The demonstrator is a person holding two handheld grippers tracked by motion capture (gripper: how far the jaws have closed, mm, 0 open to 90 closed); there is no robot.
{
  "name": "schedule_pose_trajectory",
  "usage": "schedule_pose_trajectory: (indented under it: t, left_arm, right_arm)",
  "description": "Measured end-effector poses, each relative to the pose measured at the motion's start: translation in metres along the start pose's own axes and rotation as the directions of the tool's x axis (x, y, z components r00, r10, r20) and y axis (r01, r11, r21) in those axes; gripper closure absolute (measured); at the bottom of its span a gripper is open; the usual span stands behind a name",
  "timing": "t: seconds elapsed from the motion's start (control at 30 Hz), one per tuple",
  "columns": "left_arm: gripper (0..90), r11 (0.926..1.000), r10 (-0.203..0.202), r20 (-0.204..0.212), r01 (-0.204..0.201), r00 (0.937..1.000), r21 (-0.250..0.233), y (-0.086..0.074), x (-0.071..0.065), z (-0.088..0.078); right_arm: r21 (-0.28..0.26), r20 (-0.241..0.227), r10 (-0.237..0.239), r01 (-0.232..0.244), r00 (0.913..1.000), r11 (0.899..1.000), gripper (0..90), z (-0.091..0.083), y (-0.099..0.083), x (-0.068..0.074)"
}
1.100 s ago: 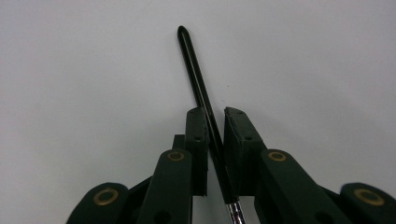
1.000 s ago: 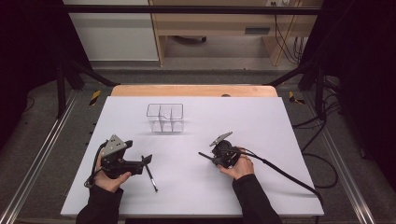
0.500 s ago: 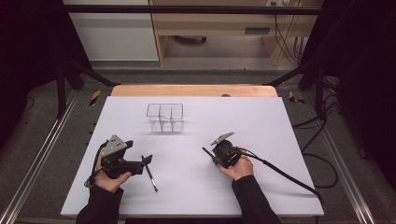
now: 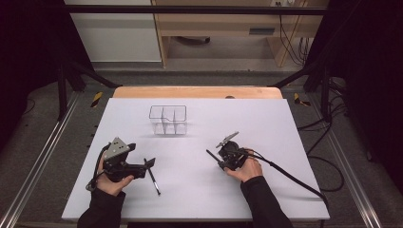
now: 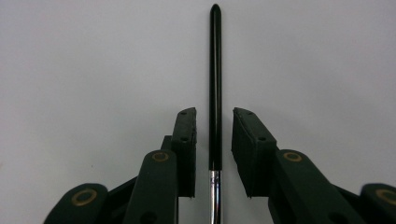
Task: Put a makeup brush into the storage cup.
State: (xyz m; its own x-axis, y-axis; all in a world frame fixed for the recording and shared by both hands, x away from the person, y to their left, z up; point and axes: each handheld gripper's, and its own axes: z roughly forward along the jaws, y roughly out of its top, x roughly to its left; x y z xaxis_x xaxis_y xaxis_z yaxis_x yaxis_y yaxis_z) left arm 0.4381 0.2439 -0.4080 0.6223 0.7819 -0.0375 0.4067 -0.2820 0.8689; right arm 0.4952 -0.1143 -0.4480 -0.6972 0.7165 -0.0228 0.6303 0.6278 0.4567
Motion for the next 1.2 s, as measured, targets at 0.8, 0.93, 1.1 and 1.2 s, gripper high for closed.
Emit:
schedule_pose_trajectory:
  t: [0.8, 0.93, 1.1, 1.2]
  left_arm:
    - [6.7, 0.9998, 0.015, 0.009, -0.015, 0.9998, 0.013, 0.0, -0.002, 0.001]
    - [6.8, 0.9997, 0.02, 0.008, -0.02, 0.9998, 0.012, 0.001, -0.002, 0.001]
    - [6.9, 0.9996, 0.026, 0.008, -0.026, 0.9996, 0.009, 0.001, -0.004, 0.0]
    - [6.9, 0.9994, 0.033, 0.011, -0.033, 0.9994, 0.009, 0.002, -0.005, 0.0]
  right_arm:
    - [0.075, -0.035, 0.009, -0.007, 0.9993, 0.997, 84.4, 0.005, 0.0, -0.002]
    - [0.072, -0.055, 0.007, -0.003, 0.9985, 0.997, 84.4, 0.001, 0.001, -0.002]
    - [0.048, -0.07, 0.001, 0.003, 0.9975, 0.999, 84.5, -0.011, 0.002, -0.004]
    - [0.027, -0.078, -0.006, 0.008, 0.9969, 1.0, 84.4, -0.02, 0.002, -0.005]
